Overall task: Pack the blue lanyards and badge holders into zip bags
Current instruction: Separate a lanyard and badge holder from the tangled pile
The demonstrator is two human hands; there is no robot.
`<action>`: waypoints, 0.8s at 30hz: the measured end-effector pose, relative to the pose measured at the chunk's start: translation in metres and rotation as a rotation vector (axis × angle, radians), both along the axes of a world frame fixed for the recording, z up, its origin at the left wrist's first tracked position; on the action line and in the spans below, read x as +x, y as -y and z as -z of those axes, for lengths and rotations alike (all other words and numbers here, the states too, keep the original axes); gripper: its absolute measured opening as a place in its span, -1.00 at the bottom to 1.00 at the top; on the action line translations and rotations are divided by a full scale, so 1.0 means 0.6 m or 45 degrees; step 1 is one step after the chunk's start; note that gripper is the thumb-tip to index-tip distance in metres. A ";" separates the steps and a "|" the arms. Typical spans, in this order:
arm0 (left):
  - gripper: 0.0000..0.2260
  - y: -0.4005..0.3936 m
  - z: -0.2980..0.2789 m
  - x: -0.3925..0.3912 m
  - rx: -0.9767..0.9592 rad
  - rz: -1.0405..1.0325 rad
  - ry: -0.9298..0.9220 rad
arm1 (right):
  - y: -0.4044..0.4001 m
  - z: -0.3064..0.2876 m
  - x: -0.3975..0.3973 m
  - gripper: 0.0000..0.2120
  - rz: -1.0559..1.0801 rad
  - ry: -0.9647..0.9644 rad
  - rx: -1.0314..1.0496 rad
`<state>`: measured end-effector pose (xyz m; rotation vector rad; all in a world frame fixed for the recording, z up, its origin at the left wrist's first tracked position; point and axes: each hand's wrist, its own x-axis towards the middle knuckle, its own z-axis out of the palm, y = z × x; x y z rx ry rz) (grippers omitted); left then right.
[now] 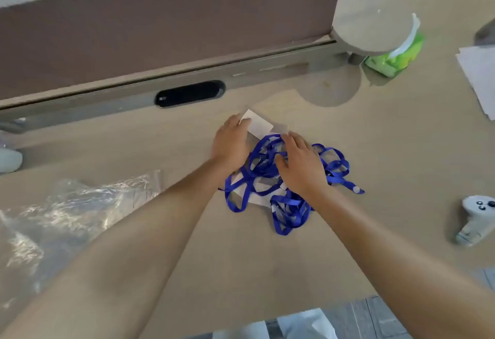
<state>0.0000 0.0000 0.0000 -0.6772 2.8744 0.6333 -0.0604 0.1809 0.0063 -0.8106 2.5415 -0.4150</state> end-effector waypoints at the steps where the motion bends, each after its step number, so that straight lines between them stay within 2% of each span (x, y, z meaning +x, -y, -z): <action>1: -0.55 0.007 0.011 -0.010 -0.001 0.051 -0.023 | 0.011 0.010 -0.004 -0.49 -0.009 -0.019 -0.010; 4: -0.60 0.027 0.044 -0.030 -0.023 0.205 -0.067 | 0.030 0.034 -0.012 -0.53 -0.011 -0.069 -0.012; 9: -0.44 0.041 0.074 -0.036 0.048 0.262 0.045 | 0.036 0.064 -0.009 -0.51 -0.013 -0.067 0.026; 14: -0.45 0.057 0.071 -0.032 -0.110 0.373 -0.016 | 0.037 0.067 -0.011 -0.49 -0.024 -0.091 0.047; 19: -0.57 0.070 0.070 -0.025 -0.397 0.568 -0.017 | 0.036 0.065 -0.009 -0.48 -0.022 -0.065 0.055; 24: -0.72 0.070 0.055 -0.015 -0.468 0.586 -0.065 | 0.035 0.056 -0.012 -0.49 0.004 -0.020 -0.001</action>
